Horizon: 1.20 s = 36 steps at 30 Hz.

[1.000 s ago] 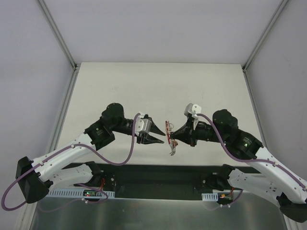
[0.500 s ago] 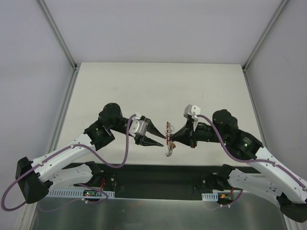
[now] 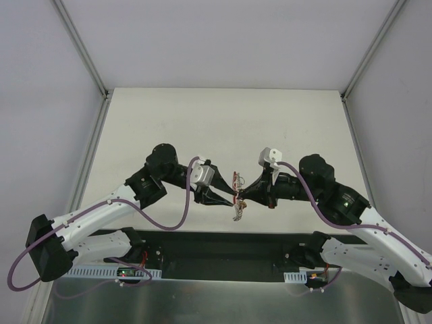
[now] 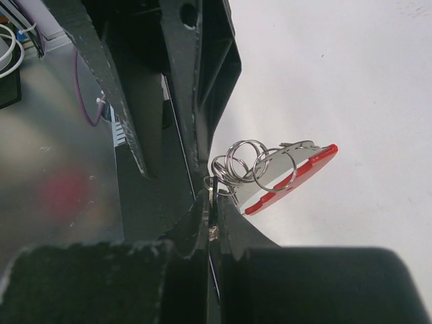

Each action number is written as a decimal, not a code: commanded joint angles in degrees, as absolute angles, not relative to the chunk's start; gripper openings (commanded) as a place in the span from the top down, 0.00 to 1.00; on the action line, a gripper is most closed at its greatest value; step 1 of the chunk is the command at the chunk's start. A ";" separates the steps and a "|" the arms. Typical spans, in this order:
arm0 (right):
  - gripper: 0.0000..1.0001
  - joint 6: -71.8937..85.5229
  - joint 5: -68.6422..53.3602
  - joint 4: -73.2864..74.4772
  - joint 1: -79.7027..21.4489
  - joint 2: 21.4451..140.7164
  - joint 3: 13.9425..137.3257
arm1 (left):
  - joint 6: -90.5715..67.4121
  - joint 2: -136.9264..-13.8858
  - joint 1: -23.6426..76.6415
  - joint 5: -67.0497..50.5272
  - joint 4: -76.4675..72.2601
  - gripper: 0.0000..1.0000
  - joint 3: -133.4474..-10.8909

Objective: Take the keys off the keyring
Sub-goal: Adjust the key on the keyring.

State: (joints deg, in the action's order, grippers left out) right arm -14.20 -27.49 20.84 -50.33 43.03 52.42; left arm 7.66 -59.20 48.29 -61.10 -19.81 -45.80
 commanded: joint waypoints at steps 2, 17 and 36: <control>0.99 -14.41 -28.65 18.28 -50.01 41.57 55.63 | 6.33 -60.29 48.43 -59.60 -22.50 0.67 -45.88; 0.99 -14.41 -29.00 18.37 -50.01 41.84 55.90 | 8.79 -58.01 48.43 -52.39 -19.34 0.67 -44.48; 0.99 -14.06 -29.62 17.58 -50.01 42.45 55.81 | 9.14 -58.27 48.34 -55.37 -19.95 0.67 -45.35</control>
